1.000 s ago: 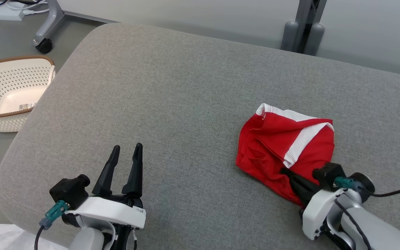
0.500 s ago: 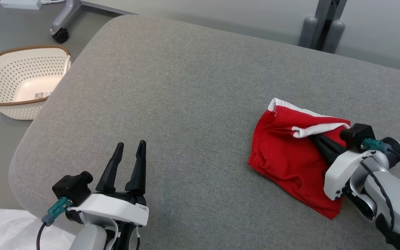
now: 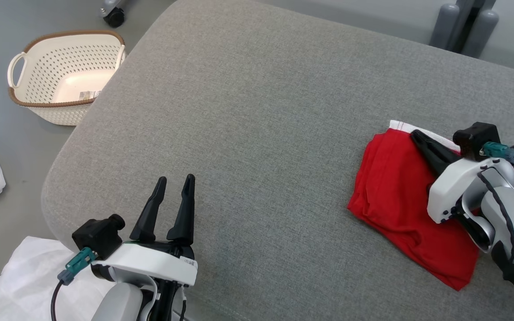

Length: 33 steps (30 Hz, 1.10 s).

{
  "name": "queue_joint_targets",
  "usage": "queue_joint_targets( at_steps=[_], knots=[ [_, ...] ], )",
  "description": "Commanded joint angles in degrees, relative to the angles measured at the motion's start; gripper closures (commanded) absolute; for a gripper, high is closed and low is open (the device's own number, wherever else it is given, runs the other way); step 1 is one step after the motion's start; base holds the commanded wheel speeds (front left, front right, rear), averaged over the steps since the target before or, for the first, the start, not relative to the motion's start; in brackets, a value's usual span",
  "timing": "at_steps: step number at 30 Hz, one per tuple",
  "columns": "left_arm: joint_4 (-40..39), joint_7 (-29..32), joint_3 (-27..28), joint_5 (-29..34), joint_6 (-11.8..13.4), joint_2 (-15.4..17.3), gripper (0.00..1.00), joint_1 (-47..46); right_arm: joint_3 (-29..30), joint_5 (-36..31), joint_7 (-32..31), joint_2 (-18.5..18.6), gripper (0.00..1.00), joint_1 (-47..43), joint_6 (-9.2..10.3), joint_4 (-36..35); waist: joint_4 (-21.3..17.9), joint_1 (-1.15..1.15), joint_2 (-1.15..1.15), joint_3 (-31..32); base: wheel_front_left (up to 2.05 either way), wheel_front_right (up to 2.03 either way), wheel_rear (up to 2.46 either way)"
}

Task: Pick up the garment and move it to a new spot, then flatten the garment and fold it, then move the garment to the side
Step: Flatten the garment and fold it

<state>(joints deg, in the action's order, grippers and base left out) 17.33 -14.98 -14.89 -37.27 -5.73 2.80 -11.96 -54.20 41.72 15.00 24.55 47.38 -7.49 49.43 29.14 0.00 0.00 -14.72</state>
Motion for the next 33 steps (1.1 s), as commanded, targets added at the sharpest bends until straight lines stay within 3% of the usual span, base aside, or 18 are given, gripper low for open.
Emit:
queue_joint_targets(
  at_steps=[1, 12, 25, 33],
  knots=[
    [-0.16, -0.16, 0.04, -0.35, 0.28, 0.22, 0.0, -0.03, 0.99, -0.62, 0.32, -0.19, 1.0, -0.69, -0.02, -0.58, 0.29, 0.0, 0.0, 0.29, 0.0, 0.0, 0.0],
    [0.1, -0.16, 0.94, 1.28, 0.24, 0.23, 0.0, 1.12, 5.94, -5.43, 0.2, -3.46, 1.0, -11.87, -0.02, -8.22, -1.99, 0.0, 0.0, 3.25, 0.0, 0.0, 0.0],
    [-0.35, -0.16, 2.08, 3.24, -0.3, 0.24, 0.0, 0.23, 8.99, -5.74, 0.2, -7.84, 1.0, -14.6, -0.02, -6.46, -3.78, 0.0, 0.0, 3.23, 0.0, 0.0, 0.0],
    [0.32, -0.16, 4.7, 4.68, -0.82, 0.24, 0.0, 1.89, 14.51, -7.59, 0.2, -8.42, 1.0, -15.32, -0.02, -11.05, -8.29, 0.0, 0.0, 8.17, 0.0, 0.0, 0.0]
  ],
)
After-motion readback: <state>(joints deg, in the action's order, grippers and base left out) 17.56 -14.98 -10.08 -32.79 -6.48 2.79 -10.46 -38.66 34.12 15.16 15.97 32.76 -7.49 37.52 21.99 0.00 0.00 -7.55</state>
